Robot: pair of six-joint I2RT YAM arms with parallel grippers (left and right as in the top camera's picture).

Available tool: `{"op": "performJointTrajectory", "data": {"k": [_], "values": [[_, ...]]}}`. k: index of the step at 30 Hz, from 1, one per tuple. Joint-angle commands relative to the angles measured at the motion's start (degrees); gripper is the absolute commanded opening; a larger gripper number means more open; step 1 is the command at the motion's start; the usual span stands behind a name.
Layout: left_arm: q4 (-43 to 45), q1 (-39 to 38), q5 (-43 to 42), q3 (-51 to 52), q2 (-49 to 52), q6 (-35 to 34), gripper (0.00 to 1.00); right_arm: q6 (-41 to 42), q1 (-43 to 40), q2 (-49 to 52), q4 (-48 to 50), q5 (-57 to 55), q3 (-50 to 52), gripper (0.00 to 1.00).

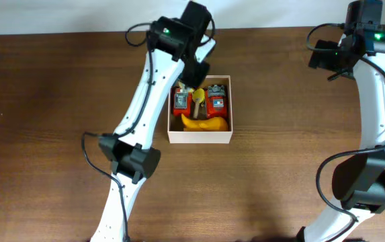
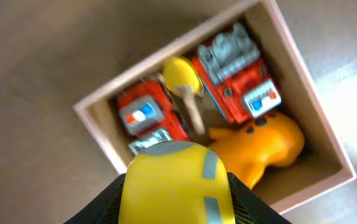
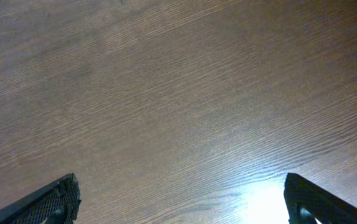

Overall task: Pack container
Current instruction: 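Carry the yellow ball with the left gripper over the box, then lower the ball into the box's front-left corner and open the left gripper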

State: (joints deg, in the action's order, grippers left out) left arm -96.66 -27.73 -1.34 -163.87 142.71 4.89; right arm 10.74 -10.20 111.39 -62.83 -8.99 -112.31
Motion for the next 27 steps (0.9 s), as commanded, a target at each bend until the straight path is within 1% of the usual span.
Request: {"op": "performJointTrajectory", "data": {"k": [1, 9, 13, 18, 23, 27], "values": [[-0.04, -0.15, -4.55, 3.56, -1.31, -0.74, 0.12, 0.70, -0.22, 0.22, 0.00, -0.50, 0.04, 0.99], [-0.04, -2.29, -6.25, 4.59, -1.79, -1.51, 0.09, 0.70, -0.22, 0.22, -0.02, -0.52, 0.04, 0.99], [-0.04, -3.65, -8.11, 4.59, -3.19, -1.68, 0.10, 0.70, -0.22, 0.22, -0.02, -0.50, 0.04, 0.99], [-0.04, -4.37, -6.95, 4.59, -6.34, -1.62, 0.11, 0.68, -0.22, 0.22, 0.00, -0.50, 0.04, 0.99], [-0.04, -4.37, -2.71, 4.63, -8.50, -1.62, 0.11, 0.70, -0.22, 0.22, 0.00, -0.50, 0.04, 0.99], [-0.04, -4.37, -2.71, 6.16, -8.98, -1.64, 0.11, 0.70, -0.22, 0.22, -0.02, -0.52, 0.04, 0.99]]}}
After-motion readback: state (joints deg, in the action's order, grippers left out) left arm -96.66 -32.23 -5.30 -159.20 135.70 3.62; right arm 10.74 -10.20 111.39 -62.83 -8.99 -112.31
